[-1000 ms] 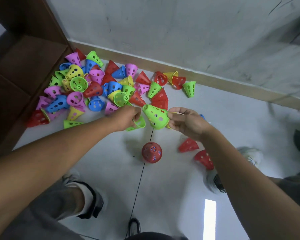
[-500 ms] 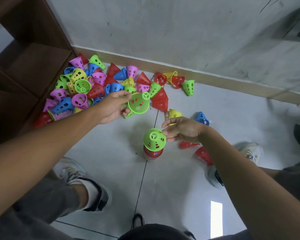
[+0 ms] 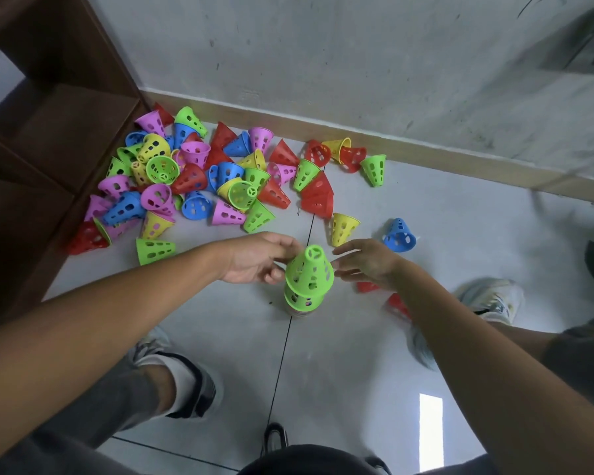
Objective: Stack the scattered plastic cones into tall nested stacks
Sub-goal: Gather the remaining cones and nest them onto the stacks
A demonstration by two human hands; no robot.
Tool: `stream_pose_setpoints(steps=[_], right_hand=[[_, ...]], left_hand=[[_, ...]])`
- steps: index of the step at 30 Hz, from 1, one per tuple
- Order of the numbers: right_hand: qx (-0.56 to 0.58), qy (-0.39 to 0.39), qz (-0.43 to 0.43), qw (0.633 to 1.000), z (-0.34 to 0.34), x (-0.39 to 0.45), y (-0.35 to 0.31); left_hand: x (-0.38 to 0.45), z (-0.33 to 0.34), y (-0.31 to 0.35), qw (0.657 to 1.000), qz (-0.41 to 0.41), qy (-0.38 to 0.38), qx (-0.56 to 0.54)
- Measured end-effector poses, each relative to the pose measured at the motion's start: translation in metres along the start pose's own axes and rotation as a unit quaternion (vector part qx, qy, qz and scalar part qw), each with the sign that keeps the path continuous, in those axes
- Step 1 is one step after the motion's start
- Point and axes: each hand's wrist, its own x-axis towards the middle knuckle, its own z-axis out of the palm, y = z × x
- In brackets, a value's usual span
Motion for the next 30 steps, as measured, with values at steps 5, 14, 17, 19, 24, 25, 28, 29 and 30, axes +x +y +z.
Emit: stream_pose_setpoints(steps=[5, 14, 17, 19, 24, 25, 28, 29, 30], right_hand=[[0.047, 0.06, -0.019, 0.997, -0.003, 0.003, -0.001], [0.081, 0.092, -0.029, 0.992, -0.001, 0.021, -0.011], [0.09, 0.102, -0.04, 0.99, 0.0, 0.033, -0.02], [0.101, 0.112, -0.054, 0.987, 0.0, 0.041, -0.028], [0.112, 0.172, -0.071, 0.976, -0.004, 0.07, -0.044], [0.115, 0.18, -0.069, 0.974, -0.005, 0.076, -0.047], [0.117, 0.203, -0.068, 0.97, -0.009, 0.096, -0.056], [0.109, 0.211, -0.065, 0.969, -0.009, 0.103, -0.059], [0.101, 0.214, -0.061, 0.97, -0.009, 0.111, -0.062]], left_hand=[[0.004, 0.002, -0.011, 0.999, -0.013, 0.009, 0.043], [0.015, -0.017, -0.018, 0.988, -0.019, 0.033, 0.147], [0.024, -0.023, -0.016, 0.986, -0.031, 0.032, 0.164], [0.03, -0.029, -0.014, 0.983, -0.038, 0.027, 0.18], [0.051, -0.047, -0.01, 0.942, 0.038, 0.133, 0.305], [0.055, -0.052, -0.009, 0.925, 0.064, 0.168, 0.333], [0.068, -0.074, -0.004, 0.877, 0.108, 0.238, 0.404], [0.072, -0.082, -0.003, 0.863, 0.112, 0.25, 0.425], [0.075, -0.09, -0.002, 0.849, 0.112, 0.259, 0.447]])
